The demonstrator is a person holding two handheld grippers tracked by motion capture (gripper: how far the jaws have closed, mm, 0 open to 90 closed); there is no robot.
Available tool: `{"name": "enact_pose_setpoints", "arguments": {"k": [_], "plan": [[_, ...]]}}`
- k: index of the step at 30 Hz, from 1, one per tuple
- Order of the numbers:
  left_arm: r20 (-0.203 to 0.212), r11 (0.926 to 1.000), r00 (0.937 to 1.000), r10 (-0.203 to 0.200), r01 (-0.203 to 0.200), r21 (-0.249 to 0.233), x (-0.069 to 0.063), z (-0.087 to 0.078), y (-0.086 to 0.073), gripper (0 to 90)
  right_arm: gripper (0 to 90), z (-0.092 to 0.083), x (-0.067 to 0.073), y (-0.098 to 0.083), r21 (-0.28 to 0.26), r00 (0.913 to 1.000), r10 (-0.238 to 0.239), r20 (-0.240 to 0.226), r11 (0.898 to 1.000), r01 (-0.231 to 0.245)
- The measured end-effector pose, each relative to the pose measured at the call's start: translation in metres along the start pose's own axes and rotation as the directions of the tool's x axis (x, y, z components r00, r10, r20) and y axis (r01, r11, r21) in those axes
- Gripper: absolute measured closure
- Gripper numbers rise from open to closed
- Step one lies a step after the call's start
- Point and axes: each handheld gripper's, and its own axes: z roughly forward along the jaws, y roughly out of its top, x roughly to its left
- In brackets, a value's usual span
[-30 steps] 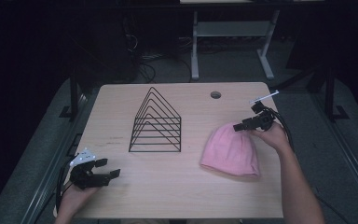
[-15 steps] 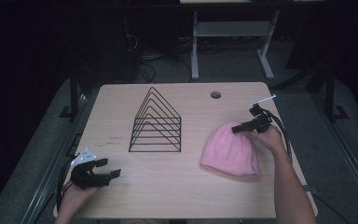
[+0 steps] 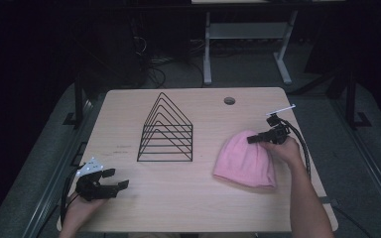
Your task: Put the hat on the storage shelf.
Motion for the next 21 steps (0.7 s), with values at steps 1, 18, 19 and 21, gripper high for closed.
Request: {"name": "enact_pose_setpoints", "arguments": {"k": [1,18,19,21], "plan": [[0.000,1.0000,1.0000,0.002,-0.002,0.001,0.000,0.000,0.000,22.6,53.9,0.000,0.000,0.000,0.000,1.0000,0.000,0.000,1.000,0.000],[0.015,1.0000,0.9999,0.007,-0.007,0.007,0.000,0.003,0.001,22.6,74.6,-0.014,0.015,-0.002,-0.056,0.9983,-0.044,-0.037,0.998,0.042],[0.016,0.9999,0.9998,0.007,-0.007,0.007,0.000,0.004,0.001,22.6,74.8,-0.016,0.018,-0.001,-0.067,0.9975,-0.061,-0.035,0.996,0.059],[0.017,0.9999,0.9998,0.011,-0.011,0.010,-0.001,0.005,0.002,22.6,75.0,-0.022,0.024,0.001,-0.081,0.9961,-0.080,-0.038,0.994,0.077]]}}
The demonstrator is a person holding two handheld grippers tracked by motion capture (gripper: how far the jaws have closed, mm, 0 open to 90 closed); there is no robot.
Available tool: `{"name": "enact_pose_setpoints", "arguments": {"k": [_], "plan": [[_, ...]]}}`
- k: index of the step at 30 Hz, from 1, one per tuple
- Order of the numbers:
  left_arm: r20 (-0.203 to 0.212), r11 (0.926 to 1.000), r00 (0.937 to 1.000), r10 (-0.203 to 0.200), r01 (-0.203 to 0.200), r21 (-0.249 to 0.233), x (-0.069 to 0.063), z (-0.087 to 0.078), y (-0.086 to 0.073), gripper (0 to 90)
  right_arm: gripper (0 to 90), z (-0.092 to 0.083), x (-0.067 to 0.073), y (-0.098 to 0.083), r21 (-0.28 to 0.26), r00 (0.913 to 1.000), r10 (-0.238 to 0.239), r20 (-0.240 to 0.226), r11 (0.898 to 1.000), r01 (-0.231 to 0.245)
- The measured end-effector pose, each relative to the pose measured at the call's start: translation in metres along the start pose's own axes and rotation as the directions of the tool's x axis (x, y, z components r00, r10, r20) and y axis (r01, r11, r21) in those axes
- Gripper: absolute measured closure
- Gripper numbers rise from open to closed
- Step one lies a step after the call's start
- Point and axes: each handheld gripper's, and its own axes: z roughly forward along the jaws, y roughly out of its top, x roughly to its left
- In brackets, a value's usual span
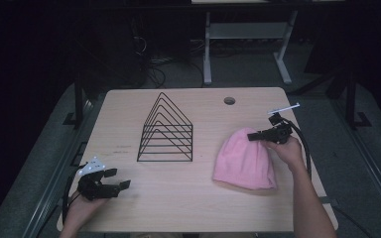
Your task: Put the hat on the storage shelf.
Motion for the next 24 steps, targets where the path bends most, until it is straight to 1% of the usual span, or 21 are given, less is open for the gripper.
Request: {"name": "enact_pose_setpoints", "arguments": {"k": [1,2,4,5,6,7,8,9,11,13,14,16,17,18,19,20,21,22,23,24], "plan": [[0.002,1.0000,1.0000,0.005,-0.005,-0.003,0.000,0.000,0.001,22.6,75.1,-0.005,0.006,0.003,-0.015,0.9998,-0.021,-0.001,1.000,0.021],[0.003,1.0000,1.0000,0.004,-0.004,-0.007,-0.001,0.001,0.001,22.6,75.1,-0.005,0.006,0.003,-0.015,0.9998,-0.021,-0.001,1.000,0.021],[0.004,1.0000,1.0000,0.005,-0.005,-0.008,-0.001,0.000,0.002,22.6,75.2,-0.009,0.013,0.005,-0.026,0.9994,-0.034,-0.002,0.999,0.034],[0.005,1.0000,1.0000,0.007,-0.007,-0.007,-0.002,0.000,0.002,22.6,75.4,-0.014,0.019,0.007,-0.041,0.9987,-0.051,-0.004,0.998,0.051],[0.005,1.0000,1.0000,0.007,-0.007,-0.007,-0.002,0.000,0.002,22.6,75.4,-0.014,0.019,0.007,-0.041,0.9987,-0.051,-0.004,0.998,0.051],[0.006,1.0000,1.0000,0.007,-0.007,-0.006,-0.002,0.000,0.002,22.6,75.4,-0.018,0.026,0.009,-0.058,0.9974,-0.071,-0.007,0.996,0.071],[0.006,1.0000,1.0000,0.006,-0.006,-0.006,-0.002,0.000,0.002,22.6,75.4,-0.018,0.026,0.009,-0.058,0.9974,-0.071,-0.007,0.996,0.071],[0.006,0.9999,1.0000,0.007,-0.007,-0.008,-0.002,0.000,0.002,22.6,75.6,-0.023,0.033,0.011,-0.076,0.9952,-0.097,-0.004,0.992,0.097],[0.006,0.9999,1.0000,0.004,-0.004,-0.011,-0.002,0.000,0.002,22.6,75.7,-0.024,0.036,0.012,-0.081,0.9943,-0.107,-0.004,0.991,0.106],[0.011,0.9999,0.9999,0.005,-0.005,-0.014,-0.002,0.000,0.003,23.0,75.9,-0.032,0.047,0.016,-0.090,0.9897,-0.143,0.002,0.986,0.143],[0.011,0.9999,0.9999,0.005,-0.005,-0.014,-0.002,0.000,0.003,23.1,75.9,-0.032,0.047,0.016,-0.090,0.9897,-0.143,0.002,0.986,0.143],[0.012,0.9999,0.9999,0.005,-0.004,-0.014,-0.003,0.001,0.003,23.1,76.0,-0.038,0.054,0.018,-0.108,0.9852,-0.171,0.007,0.979,0.171],[0.015,0.9999,0.9999,0.006,-0.006,-0.008,-0.003,0.001,0.003,23.1,76.0,-0.044,0.063,0.020,-0.130,0.9801,-0.198,0.013,0.971,0.198],[0.015,0.9999,0.9999,0.006,-0.006,-0.008,-0.003,0.001,0.003,23.1,76.0,-0.044,0.063,0.020,-0.130,0.9801,-0.198,0.013,0.971,0.198],[0.018,0.9999,0.9998,0.004,-0.004,-0.011,-0.004,0.001,0.003,23.1,76.0,-0.049,0.069,0.021,-0.140,0.9757,-0.218,0.019,0.966,0.219],[0.018,0.9999,0.9998,0.004,-0.004,-0.011,-0.004,0.001,0.003,23.1,76.0,-0.049,0.069,0.021,-0.140,0.9757,-0.218,0.019,0.966,0.219],[0.022,0.9999,0.9998,-0.001,0.001,-0.011,-0.005,0.001,0.004,23.1,76.0,-0.055,0.075,0.023,-0.162,0.9696,-0.243,0.025,0.956,0.244],[0.022,0.9999,0.9998,-0.001,0.001,-0.011,-0.005,0.001,0.004,23.2,76.0,-0.055,0.075,0.023,-0.162,0.9696,-0.243,0.025,0.956,0.244],[0.024,0.9999,0.9997,-0.001,0.001,-0.012,-0.006,0.001,0.004,23.2,76.0,-0.057,0.078,0.024,-0.172,0.9662,-0.256,0.029,0.951,0.257],[0.027,0.9999,0.9996,0.002,-0.002,-0.012,-0.005,0.001,0.004,23.3,76.0,-0.062,0.084,0.027,-0.182,0.9609,-0.274,0.038,0.944,0.276]]}}
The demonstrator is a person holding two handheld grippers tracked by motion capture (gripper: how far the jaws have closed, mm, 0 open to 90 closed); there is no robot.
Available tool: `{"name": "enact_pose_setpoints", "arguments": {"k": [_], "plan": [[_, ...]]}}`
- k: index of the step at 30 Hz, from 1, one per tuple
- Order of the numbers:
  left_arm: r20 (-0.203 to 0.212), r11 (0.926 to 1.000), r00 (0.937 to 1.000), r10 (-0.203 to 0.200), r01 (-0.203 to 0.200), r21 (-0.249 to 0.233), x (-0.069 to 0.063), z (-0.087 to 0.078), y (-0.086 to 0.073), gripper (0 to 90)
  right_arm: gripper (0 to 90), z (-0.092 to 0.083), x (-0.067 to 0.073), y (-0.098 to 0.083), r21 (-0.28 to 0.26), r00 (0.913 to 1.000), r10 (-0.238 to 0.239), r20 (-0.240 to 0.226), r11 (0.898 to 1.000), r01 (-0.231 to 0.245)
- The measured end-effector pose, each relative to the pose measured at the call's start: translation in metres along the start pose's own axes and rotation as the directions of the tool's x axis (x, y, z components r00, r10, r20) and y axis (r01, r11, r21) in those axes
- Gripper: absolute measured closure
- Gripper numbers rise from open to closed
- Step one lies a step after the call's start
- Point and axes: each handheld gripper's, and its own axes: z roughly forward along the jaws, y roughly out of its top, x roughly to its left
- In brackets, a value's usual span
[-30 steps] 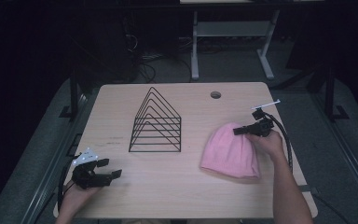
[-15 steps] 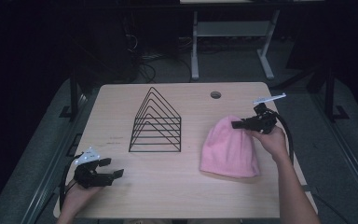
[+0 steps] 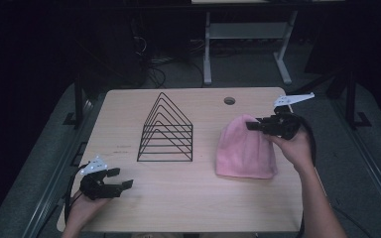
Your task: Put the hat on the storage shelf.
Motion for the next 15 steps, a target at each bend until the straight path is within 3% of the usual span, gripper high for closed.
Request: {"name": "enact_pose_setpoints", "arguments": {"k": [5,10,15], "plan": [[0.010,1.0000,0.9999,0.003,-0.003,-0.008,0.000,-0.001,0.002,23.3,76.1,-0.010,0.012,0.013,-0.042,0.9988,-0.049,0.007,0.998,0.049],[0.019,0.9999,0.9998,0.004,-0.004,-0.012,0.000,-0.003,0.005,23.3,76.2,-0.014,0.017,0.021,-0.076,0.9977,-0.068,0.002,0.995,0.068],[0.038,0.9995,0.9991,0.017,-0.016,-0.029,-0.002,-0.006,0.011,23.6,76.2,-0.016,0.024,0.029,-0.083,0.9953,-0.096,-0.002,0.992,0.096]]}}
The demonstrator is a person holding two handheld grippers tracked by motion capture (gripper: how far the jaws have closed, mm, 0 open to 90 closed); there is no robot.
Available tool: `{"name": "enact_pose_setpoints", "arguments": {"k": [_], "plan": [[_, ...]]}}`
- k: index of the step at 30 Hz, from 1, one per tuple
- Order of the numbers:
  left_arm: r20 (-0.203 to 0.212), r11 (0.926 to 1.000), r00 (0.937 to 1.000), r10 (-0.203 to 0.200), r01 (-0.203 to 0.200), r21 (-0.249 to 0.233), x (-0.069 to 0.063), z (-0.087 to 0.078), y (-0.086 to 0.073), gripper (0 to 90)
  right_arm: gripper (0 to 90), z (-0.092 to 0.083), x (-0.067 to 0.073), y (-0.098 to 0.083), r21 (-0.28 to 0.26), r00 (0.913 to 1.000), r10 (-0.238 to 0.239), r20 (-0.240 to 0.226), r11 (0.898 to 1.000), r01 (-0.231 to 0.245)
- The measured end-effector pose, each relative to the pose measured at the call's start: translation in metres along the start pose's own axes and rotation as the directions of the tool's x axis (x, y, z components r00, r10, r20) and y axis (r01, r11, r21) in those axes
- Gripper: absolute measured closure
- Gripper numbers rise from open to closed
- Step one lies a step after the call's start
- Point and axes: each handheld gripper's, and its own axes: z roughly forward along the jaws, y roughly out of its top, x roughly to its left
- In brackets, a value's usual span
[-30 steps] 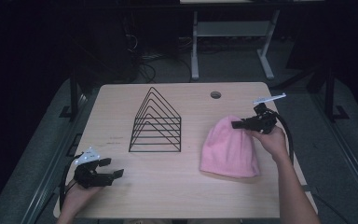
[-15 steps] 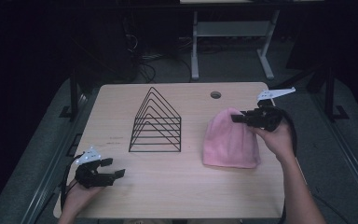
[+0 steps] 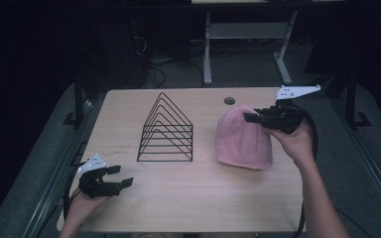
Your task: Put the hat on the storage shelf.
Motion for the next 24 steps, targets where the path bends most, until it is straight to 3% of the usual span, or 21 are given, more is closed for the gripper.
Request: {"name": "enact_pose_setpoints", "arguments": {"k": [9,10,17,24], "plan": [[0.044,0.9983,0.9974,0.058,-0.058,-0.004,-0.009,-0.002,0.020,24.0,76.2,-0.005,0.011,0.016,-0.009,0.9992,-0.040,0.000,0.999,0.040],[0.055,0.9971,0.9956,0.076,-0.076,-0.006,-0.012,-0.002,0.025,24.0,76.1,-0.006,0.012,0.018,-0.011,0.9989,-0.046,-0.001,0.999,0.046],[0.090,0.9946,0.9905,0.104,-0.104,-0.008,-0.018,-0.002,0.038,24.0,76.2,-0.011,0.022,0.032,-0.023,0.9971,-0.076,-0.011,0.997,0.075],[0.124,0.9890,0.9812,0.148,-0.147,-0.016,-0.026,-0.005,0.057,24.3,76.2,-0.015,0.031,0.045,-0.038,0.9946,-0.100,-0.026,0.994,0.099]]}}
